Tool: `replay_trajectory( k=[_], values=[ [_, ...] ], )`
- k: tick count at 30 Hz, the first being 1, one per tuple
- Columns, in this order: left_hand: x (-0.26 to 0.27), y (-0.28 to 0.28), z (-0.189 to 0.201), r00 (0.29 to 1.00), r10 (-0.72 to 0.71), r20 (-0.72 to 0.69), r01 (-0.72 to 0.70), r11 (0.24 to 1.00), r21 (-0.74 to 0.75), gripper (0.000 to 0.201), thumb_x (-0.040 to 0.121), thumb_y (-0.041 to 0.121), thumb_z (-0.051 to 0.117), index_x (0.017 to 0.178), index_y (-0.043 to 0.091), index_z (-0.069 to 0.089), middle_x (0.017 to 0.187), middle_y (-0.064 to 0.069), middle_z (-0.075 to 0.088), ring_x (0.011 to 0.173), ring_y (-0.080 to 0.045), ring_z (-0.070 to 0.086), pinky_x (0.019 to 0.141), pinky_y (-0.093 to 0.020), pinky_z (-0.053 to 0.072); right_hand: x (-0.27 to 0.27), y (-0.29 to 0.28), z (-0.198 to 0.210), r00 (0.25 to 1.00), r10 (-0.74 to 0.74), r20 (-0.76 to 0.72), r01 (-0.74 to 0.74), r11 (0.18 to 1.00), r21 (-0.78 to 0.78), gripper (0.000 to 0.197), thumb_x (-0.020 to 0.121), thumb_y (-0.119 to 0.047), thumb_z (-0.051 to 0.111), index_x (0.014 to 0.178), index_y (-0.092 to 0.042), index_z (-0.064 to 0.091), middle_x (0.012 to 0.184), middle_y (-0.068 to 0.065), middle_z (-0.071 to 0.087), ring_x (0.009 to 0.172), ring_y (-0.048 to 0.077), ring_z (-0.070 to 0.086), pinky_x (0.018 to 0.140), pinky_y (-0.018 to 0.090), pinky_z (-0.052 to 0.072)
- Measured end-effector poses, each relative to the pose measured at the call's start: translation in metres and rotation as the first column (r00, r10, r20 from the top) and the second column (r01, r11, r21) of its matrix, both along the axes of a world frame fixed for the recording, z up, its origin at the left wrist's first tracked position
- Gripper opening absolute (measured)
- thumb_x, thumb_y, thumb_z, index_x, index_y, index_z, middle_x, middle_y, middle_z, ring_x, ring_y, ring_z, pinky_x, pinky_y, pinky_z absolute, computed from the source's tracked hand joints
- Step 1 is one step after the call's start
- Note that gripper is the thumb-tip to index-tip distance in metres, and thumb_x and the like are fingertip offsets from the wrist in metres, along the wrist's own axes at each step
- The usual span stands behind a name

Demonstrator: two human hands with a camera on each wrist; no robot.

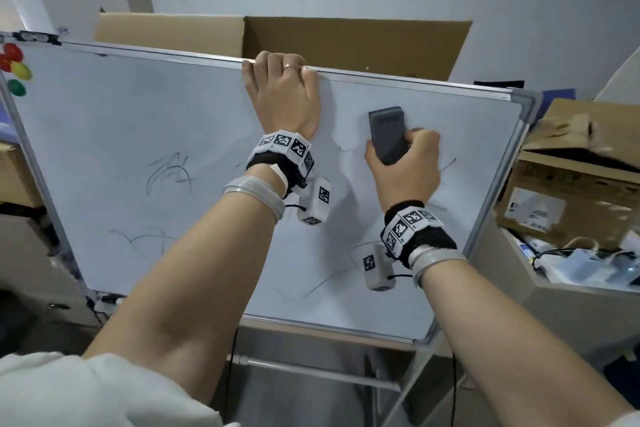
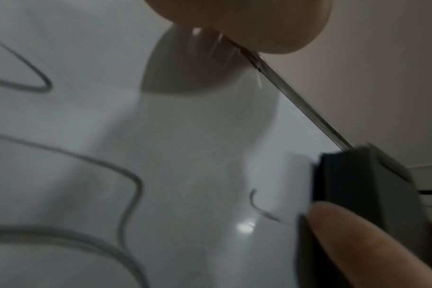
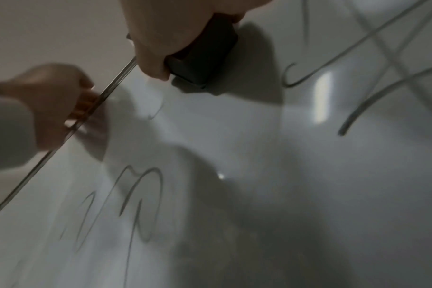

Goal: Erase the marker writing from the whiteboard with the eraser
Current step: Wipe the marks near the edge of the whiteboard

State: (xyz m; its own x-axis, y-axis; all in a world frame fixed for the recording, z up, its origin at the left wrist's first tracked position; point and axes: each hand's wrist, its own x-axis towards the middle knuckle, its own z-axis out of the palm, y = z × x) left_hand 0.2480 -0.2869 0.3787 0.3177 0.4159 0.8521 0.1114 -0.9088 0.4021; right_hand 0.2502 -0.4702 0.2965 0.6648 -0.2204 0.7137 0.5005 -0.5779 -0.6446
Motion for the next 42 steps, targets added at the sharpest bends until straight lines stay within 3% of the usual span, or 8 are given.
replay_trajectory(
  k=[5,9,16,20,24,29,34,42],
  values=[
    [-0.006,0.015,-0.003,0.996,-0.081,-0.040,0.084,0.995,0.054,0.040,0.095,0.032,0.031,0.112,0.027,0.066,0.120,0.008,0.060,0.133,-0.017,0.043,0.125,-0.045,0.011,-0.007,0.054,-0.019,0.975,0.168,0.147,-0.108,0.931,-0.348,0.052,0.065,-0.042,0.089,0.098,-0.015,0.059,0.098,-0.001,0.059,0.092,0.023,0.049,0.069,0.032,0.043],
    [-0.005,0.027,-0.007,0.997,-0.081,-0.013,0.082,0.995,0.061,0.043,0.093,0.033,0.029,0.114,0.028,0.066,0.122,0.008,0.061,0.134,-0.018,0.044,0.125,-0.045,0.013,-0.009,0.065,-0.020,0.963,0.169,0.208,-0.069,0.906,-0.417,0.052,0.063,-0.042,0.091,0.099,-0.016,0.062,0.097,-0.001,0.062,0.089,0.023,0.048,0.071,0.028,0.040],
    [0.005,-0.006,-0.008,0.994,-0.100,0.043,0.100,0.995,-0.015,0.038,0.092,0.031,0.037,0.112,0.022,0.067,0.124,0.006,0.061,0.142,-0.023,0.038,0.125,-0.049,0.012,0.012,-0.025,0.009,0.979,-0.120,0.166,0.149,0.973,-0.177,0.054,0.077,-0.049,0.075,0.118,-0.018,0.058,0.112,0.004,0.060,0.099,0.029,0.051,0.080,0.041,0.046],
    [0.016,-0.065,-0.007,0.966,-0.252,-0.054,0.258,0.942,0.213,0.039,0.091,0.030,0.041,0.113,0.020,0.071,0.117,0.004,0.068,0.133,-0.022,0.048,0.125,-0.052,0.012,0.017,-0.043,0.018,0.967,-0.122,0.226,0.181,0.947,-0.267,0.053,0.081,-0.051,0.072,0.121,-0.019,0.060,0.115,0.004,0.060,0.101,0.029,0.049,0.084,0.039,0.034],
    [0.026,-0.090,-0.011,0.955,-0.295,0.016,0.286,0.936,0.204,0.039,0.090,0.026,0.039,0.111,0.020,0.072,0.110,0.004,0.068,0.123,-0.021,0.054,0.124,-0.051,0.017,0.027,-0.084,0.018,0.954,-0.179,0.240,0.226,0.956,-0.184,0.053,0.083,-0.047,0.072,0.128,-0.022,0.058,0.118,0.005,0.060,0.106,0.030,0.051,0.090,0.041,0.037],
    [0.038,-0.106,-0.018,0.957,-0.284,0.059,0.276,0.955,0.112,0.037,0.088,0.025,0.039,0.112,0.019,0.067,0.118,0.003,0.063,0.135,-0.024,0.044,0.126,-0.049,0.009,0.030,-0.116,-0.009,0.980,-0.094,0.173,0.137,0.957,-0.255,0.054,0.079,-0.042,0.078,0.127,-0.024,0.060,0.118,0.002,0.060,0.108,0.030,0.051,0.095,0.040,0.036],
    [0.043,-0.107,-0.019,0.965,-0.254,0.066,0.248,0.965,0.079,0.036,0.089,0.025,0.038,0.111,0.018,0.066,0.118,0.002,0.062,0.135,-0.026,0.044,0.125,-0.050,0.010,0.018,-0.118,-0.049,0.987,0.033,0.160,0.038,0.907,-0.420,0.053,0.072,-0.033,0.086,0.119,-0.024,0.063,0.110,-0.001,0.062,0.104,0.029,0.053,0.088,0.047,0.044],
    [0.041,-0.111,-0.020,0.968,-0.244,0.053,0.241,0.969,0.054,0.036,0.088,0.025,0.038,0.114,0.020,0.062,0.125,0.002,0.058,0.141,-0.026,0.037,0.126,-0.049,0.009,0.037,-0.128,0.001,0.992,-0.056,0.115,0.091,0.942,-0.324,0.056,0.078,-0.038,0.080,0.128,-0.028,0.057,0.115,0.003,0.055,0.108,0.027,0.046,0.094,0.043,0.038]
  ],
)
